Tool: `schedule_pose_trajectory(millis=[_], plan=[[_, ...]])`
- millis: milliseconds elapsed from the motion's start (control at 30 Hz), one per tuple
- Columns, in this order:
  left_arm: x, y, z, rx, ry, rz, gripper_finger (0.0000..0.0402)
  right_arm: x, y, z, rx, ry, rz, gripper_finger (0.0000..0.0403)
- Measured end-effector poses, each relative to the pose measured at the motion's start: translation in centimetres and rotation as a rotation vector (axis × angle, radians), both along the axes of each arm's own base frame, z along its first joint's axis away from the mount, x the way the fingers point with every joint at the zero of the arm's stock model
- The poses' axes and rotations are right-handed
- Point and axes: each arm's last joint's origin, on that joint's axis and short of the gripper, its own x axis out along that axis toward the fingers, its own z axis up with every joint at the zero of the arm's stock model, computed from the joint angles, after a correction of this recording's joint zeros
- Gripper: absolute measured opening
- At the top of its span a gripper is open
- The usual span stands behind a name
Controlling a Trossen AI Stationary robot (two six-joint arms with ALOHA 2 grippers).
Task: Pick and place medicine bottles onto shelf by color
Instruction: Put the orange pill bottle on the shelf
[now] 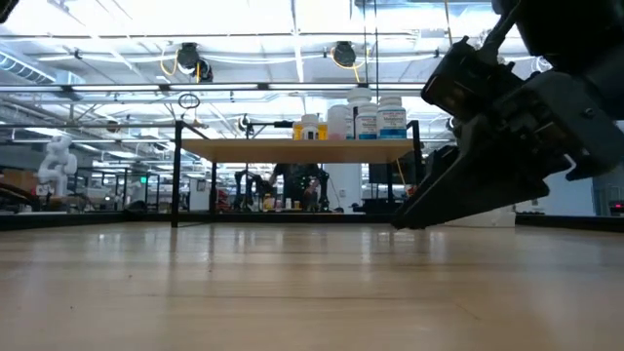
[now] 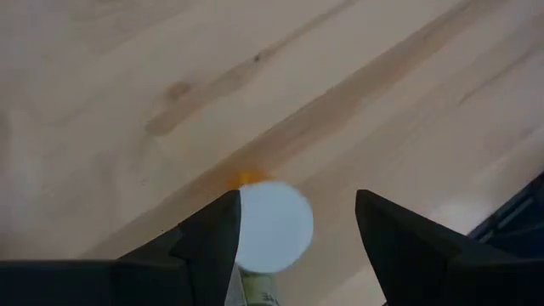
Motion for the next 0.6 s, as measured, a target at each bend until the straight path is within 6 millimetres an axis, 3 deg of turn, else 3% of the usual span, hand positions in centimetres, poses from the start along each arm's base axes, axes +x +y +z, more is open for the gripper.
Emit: schedule_pose_trajectory(millis=[367, 600], plan=[[-0.1, -1.4, -2.3, 0.054, 0.076, 0.013, 0.0235, 0.8, -1.1, 0.4, -0.018, -0.029, 0.066, 0.0242], [0.0, -1.6, -2.5, 0.034, 0.064, 0.027, 0.0254, 1.9, -2.5, 1.0, 0.006, -0.091, 0.107, 0.0242]])
